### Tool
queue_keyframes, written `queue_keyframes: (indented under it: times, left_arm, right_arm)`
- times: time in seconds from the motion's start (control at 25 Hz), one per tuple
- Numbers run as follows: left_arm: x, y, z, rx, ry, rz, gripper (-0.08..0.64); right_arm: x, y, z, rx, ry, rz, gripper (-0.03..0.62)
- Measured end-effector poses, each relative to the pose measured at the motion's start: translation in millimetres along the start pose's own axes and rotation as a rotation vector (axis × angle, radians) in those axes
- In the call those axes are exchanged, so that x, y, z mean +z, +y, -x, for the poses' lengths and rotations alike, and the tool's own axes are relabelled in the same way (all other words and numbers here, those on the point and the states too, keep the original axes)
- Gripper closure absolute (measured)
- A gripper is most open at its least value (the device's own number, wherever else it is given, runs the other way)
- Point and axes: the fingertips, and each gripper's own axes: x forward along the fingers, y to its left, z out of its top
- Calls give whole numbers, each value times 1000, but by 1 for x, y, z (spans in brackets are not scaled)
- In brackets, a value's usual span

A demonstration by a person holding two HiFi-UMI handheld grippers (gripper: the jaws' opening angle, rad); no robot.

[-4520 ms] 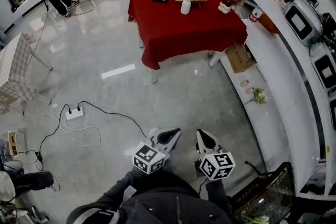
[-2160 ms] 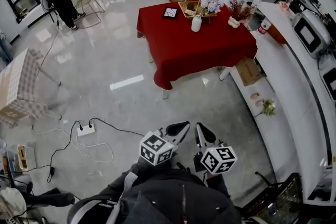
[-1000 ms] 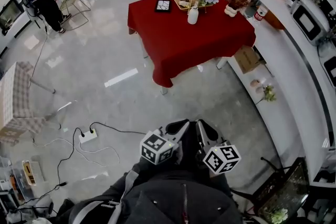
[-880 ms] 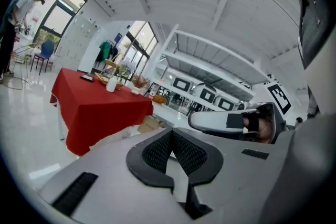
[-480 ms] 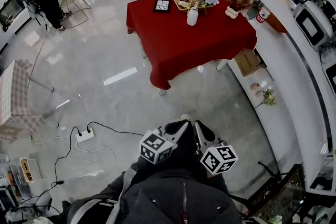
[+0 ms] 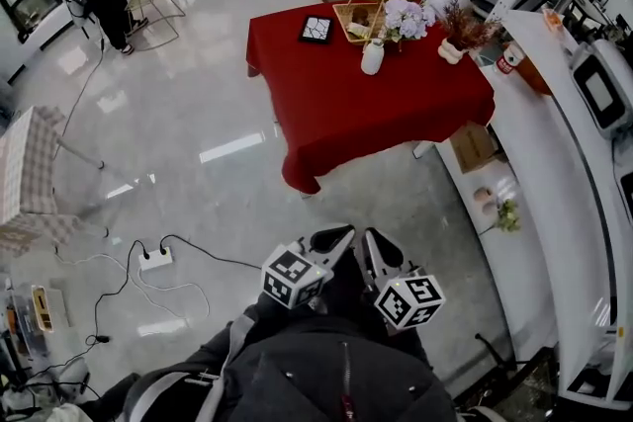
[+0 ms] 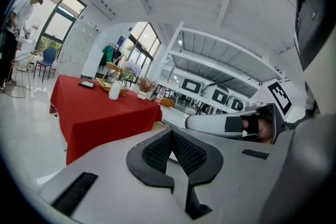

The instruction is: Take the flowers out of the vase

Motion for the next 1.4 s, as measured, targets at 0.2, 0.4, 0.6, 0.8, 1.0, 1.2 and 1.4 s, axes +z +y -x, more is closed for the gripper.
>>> queue_keyframes:
  times: [0.2, 0.4, 0.6, 0.8, 1.0, 1.2, 1.4]
  left_arm:
    - [22, 22, -28, 20, -14, 3, 552]
    - [33, 40, -53, 39, -17, 13, 552]
    - [41, 54, -79, 52, -12, 18, 552]
    - [50, 69, -100, 77, -20, 21, 552]
    - [65, 94, -111, 128, -36, 21, 552]
    - [73, 105, -131, 153, -57, 40, 552]
    - [81, 110, -158, 158, -68, 46, 552]
  right_arm:
    - [23, -25, -31, 21, 10, 8, 580]
    - [40, -50, -56, 30, 18, 13, 580]
    - [52, -80, -70, 18, 20, 4, 580]
    - [63, -107, -83, 11, 30, 1, 580]
    - [75, -119, -98, 39, 35, 10, 580]
    - [83, -136, -109, 69, 54, 15, 580]
    - [97, -159, -118, 89, 44, 26, 580]
